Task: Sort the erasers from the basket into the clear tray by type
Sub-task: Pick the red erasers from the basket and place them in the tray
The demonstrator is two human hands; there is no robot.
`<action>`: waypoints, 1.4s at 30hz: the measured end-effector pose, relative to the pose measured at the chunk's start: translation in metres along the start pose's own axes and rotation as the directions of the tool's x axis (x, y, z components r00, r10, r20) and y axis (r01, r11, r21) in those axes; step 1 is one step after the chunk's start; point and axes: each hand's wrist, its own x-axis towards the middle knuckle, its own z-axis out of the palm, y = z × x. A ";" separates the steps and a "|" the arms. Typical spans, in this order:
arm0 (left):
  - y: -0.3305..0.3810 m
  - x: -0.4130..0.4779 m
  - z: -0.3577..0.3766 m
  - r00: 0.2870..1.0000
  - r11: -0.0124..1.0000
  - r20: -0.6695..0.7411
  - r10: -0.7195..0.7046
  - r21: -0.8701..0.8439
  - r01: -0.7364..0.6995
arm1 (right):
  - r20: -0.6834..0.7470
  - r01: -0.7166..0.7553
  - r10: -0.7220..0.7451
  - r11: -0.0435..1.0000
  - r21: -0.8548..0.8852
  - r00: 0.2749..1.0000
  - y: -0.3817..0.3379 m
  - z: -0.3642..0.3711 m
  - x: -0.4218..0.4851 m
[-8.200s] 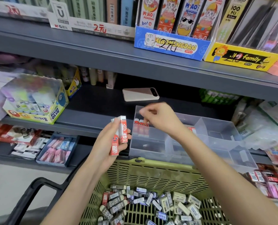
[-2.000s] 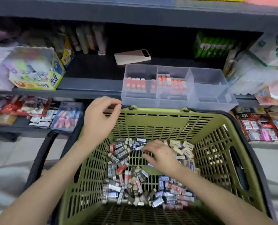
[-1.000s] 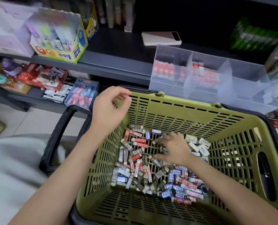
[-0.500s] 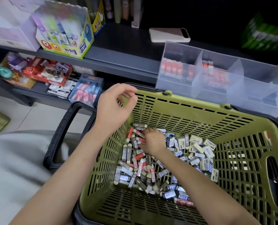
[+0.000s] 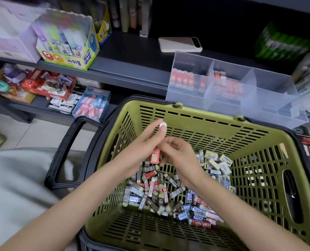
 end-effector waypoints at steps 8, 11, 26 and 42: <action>0.000 0.007 -0.007 0.990 0.902 -0.039 -0.136 -0.419 0.107 | 0.170 -0.009 0.014 0.999 -0.032 0.985 -0.029 -0.004 -0.017; 0.002 0.009 -0.010 0.979 0.800 0.026 -0.204 -0.571 0.183 | -0.001 0.263 -0.271 0.935 -0.239 0.963 -0.024 -0.017 -0.016; 0.013 0.008 -0.025 0.989 0.691 0.017 -0.150 -0.713 0.117 | 0.520 0.523 0.300 0.075 -0.849 0.800 0.104 -0.033 0.053; -0.001 0.010 -0.010 0.970 0.911 -0.110 -0.218 -0.380 0.162 | 0.260 0.120 0.119 0.658 -0.743 0.958 0.063 -0.067 0.014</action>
